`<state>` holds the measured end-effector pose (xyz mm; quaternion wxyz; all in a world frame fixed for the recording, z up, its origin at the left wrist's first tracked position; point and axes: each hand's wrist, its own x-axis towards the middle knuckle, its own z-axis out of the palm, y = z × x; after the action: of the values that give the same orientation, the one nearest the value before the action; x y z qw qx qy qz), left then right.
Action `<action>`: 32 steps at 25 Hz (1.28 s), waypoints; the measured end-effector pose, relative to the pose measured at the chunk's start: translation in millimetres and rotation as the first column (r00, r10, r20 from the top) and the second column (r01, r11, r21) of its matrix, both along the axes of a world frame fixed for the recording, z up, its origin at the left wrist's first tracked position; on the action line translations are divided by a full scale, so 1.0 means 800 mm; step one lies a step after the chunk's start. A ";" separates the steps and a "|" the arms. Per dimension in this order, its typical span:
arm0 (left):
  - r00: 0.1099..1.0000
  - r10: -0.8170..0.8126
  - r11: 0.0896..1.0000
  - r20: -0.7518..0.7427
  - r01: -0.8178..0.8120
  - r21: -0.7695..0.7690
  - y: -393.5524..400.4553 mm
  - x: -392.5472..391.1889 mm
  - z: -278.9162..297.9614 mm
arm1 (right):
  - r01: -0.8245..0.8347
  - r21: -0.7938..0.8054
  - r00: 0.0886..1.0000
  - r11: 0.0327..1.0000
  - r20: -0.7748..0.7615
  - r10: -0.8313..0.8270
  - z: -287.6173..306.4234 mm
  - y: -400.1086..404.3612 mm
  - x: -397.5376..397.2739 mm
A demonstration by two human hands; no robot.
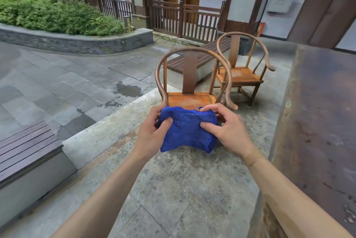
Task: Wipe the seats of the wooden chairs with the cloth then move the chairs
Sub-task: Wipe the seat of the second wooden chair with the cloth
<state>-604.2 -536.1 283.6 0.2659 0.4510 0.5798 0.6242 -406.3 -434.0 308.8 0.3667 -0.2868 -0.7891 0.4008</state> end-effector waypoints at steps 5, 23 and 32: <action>1.000 -0.001 1.000 -0.008 0.001 -0.029 0.104 -0.042 -0.017 | 0.006 -0.035 1.000 0.999 -0.018 -0.007 -0.017 0.106 -0.040; 0.993 0.121 0.984 0.017 -0.118 -0.134 0.565 -0.222 -0.074 | 0.024 -0.095 0.994 0.995 0.111 -0.013 -0.065 0.573 -0.241; 0.981 0.176 0.953 0.087 -0.148 -0.263 0.726 -0.335 -0.190 | 0.046 -0.270 0.978 0.962 0.208 0.012 -0.173 0.747 -0.363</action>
<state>-872.3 44.9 131.5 0.3010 0.3291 0.6751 0.5876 -696.7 163.5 170.2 0.2427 -0.3815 -0.7578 0.4705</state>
